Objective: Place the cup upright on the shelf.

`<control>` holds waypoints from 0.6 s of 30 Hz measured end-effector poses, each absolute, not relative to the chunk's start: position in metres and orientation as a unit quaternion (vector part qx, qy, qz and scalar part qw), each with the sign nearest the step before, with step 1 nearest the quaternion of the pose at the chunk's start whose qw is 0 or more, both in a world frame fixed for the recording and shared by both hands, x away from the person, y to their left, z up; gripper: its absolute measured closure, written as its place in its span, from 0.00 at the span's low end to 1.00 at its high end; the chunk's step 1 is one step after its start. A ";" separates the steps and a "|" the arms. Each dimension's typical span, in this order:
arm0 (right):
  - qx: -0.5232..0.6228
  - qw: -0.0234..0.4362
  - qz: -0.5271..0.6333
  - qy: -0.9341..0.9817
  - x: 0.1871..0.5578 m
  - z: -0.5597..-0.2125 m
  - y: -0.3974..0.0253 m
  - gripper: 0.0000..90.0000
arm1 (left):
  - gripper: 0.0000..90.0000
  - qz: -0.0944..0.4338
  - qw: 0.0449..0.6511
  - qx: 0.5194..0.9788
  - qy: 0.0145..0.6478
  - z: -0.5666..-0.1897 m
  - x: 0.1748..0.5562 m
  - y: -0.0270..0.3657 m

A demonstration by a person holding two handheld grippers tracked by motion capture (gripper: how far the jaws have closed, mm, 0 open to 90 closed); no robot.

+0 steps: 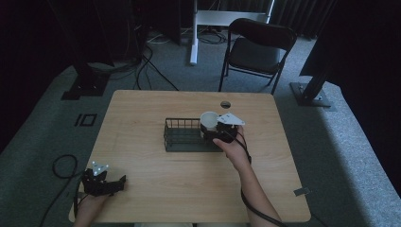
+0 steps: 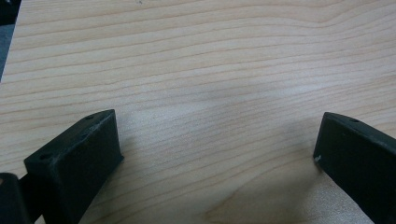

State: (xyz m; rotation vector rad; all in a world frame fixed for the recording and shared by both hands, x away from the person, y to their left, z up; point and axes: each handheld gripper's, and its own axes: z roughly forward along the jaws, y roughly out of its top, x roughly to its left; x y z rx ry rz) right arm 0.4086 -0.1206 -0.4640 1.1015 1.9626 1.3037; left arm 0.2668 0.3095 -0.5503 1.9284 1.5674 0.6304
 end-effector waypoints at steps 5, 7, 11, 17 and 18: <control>0.418 0.256 0.496 0.717 0.403 -0.464 -0.126 0.14 | 0.01 0.236 0.285 0.721 0.586 -0.550 0.267 0.310; 0.418 0.257 0.497 0.716 0.402 -0.464 -0.127 0.14 | 0.01 0.236 0.285 0.721 0.586 -0.550 0.267 0.310; 0.411 0.264 0.496 0.718 0.394 -0.464 -0.131 0.14 | 0.01 0.236 0.285 0.721 0.586 -0.550 0.267 0.310; 0.408 0.264 0.499 0.718 0.383 -0.465 -0.136 0.14 | 0.01 0.236 0.285 0.721 0.586 -0.550 0.267 0.310; 0.406 0.263 0.500 0.718 0.382 -0.465 -0.137 0.14 | 0.01 0.236 0.285 0.721 0.586 -0.550 0.267 0.310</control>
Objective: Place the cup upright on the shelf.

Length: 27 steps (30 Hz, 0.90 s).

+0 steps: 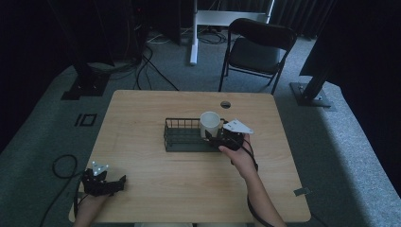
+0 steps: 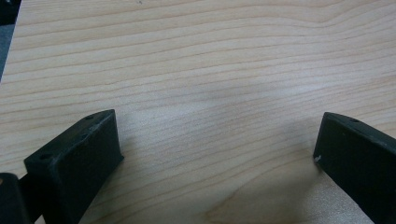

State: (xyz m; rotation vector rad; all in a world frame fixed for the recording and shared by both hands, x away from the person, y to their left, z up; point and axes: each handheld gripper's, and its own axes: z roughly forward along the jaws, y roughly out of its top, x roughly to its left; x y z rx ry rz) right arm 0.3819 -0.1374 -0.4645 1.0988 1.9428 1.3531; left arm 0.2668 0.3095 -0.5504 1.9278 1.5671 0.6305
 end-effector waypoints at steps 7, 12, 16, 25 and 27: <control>0.404 0.268 0.501 0.717 0.372 -0.463 -0.147 0.14 | 0.01 0.236 0.285 0.721 0.586 -0.550 0.267 0.310; 0.406 0.266 0.500 0.717 0.368 -0.467 -0.154 0.14 | 0.01 0.236 0.285 0.721 0.586 -0.550 0.267 0.310; 0.411 0.263 0.500 0.716 0.364 -0.471 -0.162 0.14 | 0.01 0.236 0.285 0.721 0.586 -0.550 0.267 0.310; 0.422 0.262 0.494 0.713 0.357 -0.484 -0.180 0.14 | 0.01 0.236 0.285 0.721 0.586 -0.550 0.267 0.309; 0.427 0.262 0.494 0.711 0.355 -0.489 -0.187 0.14 | 0.01 0.236 0.285 0.721 0.586 -0.550 0.267 0.309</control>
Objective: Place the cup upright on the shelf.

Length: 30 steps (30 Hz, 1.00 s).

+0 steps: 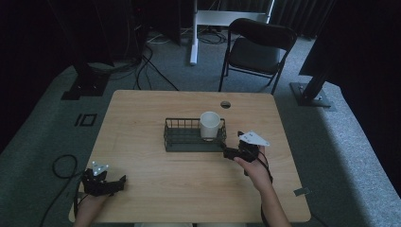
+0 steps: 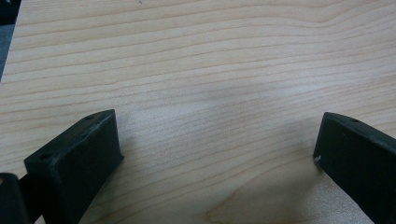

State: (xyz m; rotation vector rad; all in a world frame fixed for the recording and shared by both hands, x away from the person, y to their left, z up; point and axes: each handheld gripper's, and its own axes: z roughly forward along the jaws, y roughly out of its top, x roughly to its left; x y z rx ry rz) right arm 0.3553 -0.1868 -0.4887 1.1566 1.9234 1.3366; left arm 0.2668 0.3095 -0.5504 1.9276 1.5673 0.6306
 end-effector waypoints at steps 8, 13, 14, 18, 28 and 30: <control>0.444 0.261 0.475 0.714 0.350 -0.504 -0.203 0.14 | 0.01 0.236 0.285 0.721 0.586 -0.550 0.267 0.309; 0.455 0.258 0.464 0.715 0.346 -0.513 -0.212 0.14 | 0.01 0.236 0.285 0.721 0.586 -0.550 0.267 0.309; 0.456 0.258 0.461 0.716 0.346 -0.516 -0.214 0.14 | 0.01 0.236 0.285 0.721 0.586 -0.550 0.267 0.309; 0.465 0.257 0.454 0.715 0.343 -0.522 -0.220 0.14 | 0.01 0.236 0.285 0.721 0.586 -0.550 0.267 0.309; 0.501 0.260 0.430 0.705 0.335 -0.539 -0.246 0.14 | 0.01 0.236 0.285 0.721 0.586 -0.550 0.267 0.310; 0.503 0.263 0.419 0.709 0.334 -0.541 -0.251 0.14 | 0.01 0.236 0.285 0.721 0.586 -0.550 0.267 0.310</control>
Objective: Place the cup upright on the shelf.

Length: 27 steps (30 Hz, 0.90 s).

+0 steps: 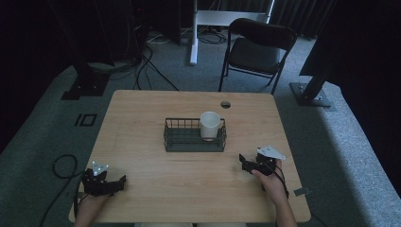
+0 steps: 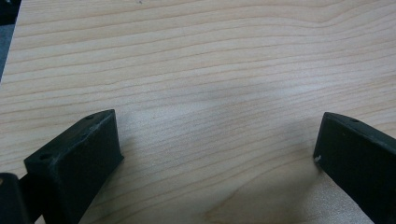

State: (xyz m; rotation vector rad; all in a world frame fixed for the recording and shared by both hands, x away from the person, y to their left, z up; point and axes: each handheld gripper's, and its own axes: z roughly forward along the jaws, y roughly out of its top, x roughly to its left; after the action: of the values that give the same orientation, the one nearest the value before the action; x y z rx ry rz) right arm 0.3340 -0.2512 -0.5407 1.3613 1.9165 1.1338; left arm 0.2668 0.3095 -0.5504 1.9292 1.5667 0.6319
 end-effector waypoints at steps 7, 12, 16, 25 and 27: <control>0.529 0.262 0.394 0.704 0.329 -0.546 -0.270 0.14 | 0.01 0.236 0.285 0.721 0.586 -0.550 0.267 0.310; 0.547 0.262 0.376 0.701 0.326 -0.547 -0.283 0.14 | 0.01 0.236 0.285 0.721 0.586 -0.550 0.267 0.310; 0.557 0.263 0.362 0.700 0.324 -0.549 -0.290 0.14 | 0.01 0.236 0.285 0.721 0.586 -0.550 0.267 0.310; 0.576 0.253 0.331 0.703 0.321 -0.551 -0.302 0.14 | 0.01 0.236 0.285 0.721 0.586 -0.550 0.267 0.310; 0.578 0.252 0.324 0.705 0.320 -0.551 -0.305 0.14 | 0.01 0.236 0.285 0.721 0.586 -0.550 0.267 0.310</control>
State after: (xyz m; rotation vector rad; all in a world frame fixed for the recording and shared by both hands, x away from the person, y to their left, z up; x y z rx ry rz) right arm 0.3202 -0.3051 -0.5513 1.5718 1.9188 0.8825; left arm 0.2668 0.3096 -0.5504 1.9292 1.5667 0.6317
